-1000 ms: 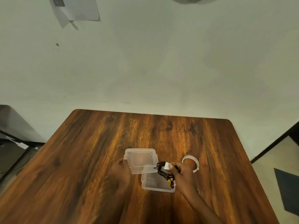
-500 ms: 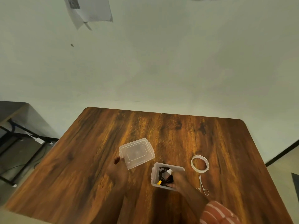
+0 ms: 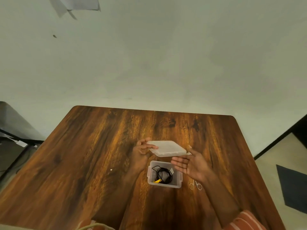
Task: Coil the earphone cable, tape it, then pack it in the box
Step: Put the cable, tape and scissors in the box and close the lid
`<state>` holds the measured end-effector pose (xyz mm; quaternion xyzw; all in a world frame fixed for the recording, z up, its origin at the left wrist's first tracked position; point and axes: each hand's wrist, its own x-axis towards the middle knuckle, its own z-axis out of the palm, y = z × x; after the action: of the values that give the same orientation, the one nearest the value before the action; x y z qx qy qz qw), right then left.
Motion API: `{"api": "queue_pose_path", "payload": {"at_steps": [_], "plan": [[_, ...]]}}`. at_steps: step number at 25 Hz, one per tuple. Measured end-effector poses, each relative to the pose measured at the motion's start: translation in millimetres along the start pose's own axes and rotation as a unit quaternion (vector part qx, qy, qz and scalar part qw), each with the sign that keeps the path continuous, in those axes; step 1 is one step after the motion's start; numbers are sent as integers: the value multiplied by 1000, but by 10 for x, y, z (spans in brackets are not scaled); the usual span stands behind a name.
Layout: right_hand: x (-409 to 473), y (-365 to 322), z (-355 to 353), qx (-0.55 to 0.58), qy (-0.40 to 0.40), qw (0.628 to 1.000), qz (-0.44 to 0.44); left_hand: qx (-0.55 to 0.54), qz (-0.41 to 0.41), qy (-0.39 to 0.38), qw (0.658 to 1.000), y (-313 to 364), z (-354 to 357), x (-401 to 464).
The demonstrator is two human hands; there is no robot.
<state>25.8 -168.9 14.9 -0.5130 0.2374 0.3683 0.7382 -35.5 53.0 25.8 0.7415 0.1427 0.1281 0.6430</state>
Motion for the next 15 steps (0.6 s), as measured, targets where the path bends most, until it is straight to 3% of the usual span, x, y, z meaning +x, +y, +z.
{"api": "queue_pose_path", "payload": {"at_steps": [4, 7, 10, 13, 15], "plan": [[-47, 130, -86, -95, 112, 988, -40, 30, -44, -4, 999, -260, 65, -72], [-31, 378, -167, -52, 113, 992, -15, -8, -52, 32, 998, -452, 38, -171], [54, 590, -197, -78, 135, 985, -70, -31, -49, 27, 998, -540, 3, -232], [161, 747, -193, -137, 205, 960, -132, -86, -118, 72, 987, -646, 44, -286], [216, 786, -180, -174, 225, 944, -169, -30, -124, 97, 987, -694, 152, -354]]}}
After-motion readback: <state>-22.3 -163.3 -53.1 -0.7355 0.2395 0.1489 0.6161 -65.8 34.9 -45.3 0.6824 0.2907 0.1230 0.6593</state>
